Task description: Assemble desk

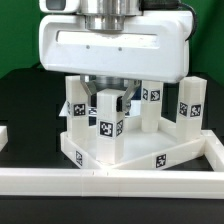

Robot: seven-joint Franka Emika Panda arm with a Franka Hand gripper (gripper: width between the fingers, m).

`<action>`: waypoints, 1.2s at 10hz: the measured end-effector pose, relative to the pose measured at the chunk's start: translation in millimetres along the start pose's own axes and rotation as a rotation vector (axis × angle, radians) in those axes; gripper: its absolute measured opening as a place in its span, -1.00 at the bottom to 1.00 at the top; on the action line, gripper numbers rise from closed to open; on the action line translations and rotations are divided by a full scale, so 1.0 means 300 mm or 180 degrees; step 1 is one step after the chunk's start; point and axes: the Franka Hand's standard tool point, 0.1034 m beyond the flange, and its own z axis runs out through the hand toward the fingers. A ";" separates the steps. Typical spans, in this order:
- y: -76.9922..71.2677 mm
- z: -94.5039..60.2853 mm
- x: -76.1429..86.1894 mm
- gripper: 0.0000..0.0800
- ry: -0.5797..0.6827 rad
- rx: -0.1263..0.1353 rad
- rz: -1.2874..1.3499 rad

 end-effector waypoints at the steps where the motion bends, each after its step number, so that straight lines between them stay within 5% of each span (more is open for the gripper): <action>1: 0.000 0.000 0.000 -0.27 -0.0001 0.0000 0.0181; 5: 0.024 0.003 0.010 -0.27 -0.0056 0.0114 0.1364; 12: 0.073 0.003 0.038 -0.27 -0.0025 0.0055 0.2910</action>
Offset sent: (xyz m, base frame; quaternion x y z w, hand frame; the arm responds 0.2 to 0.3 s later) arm -0.0144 -0.0096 -0.0067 -0.0064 -0.0112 0.3023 0.9531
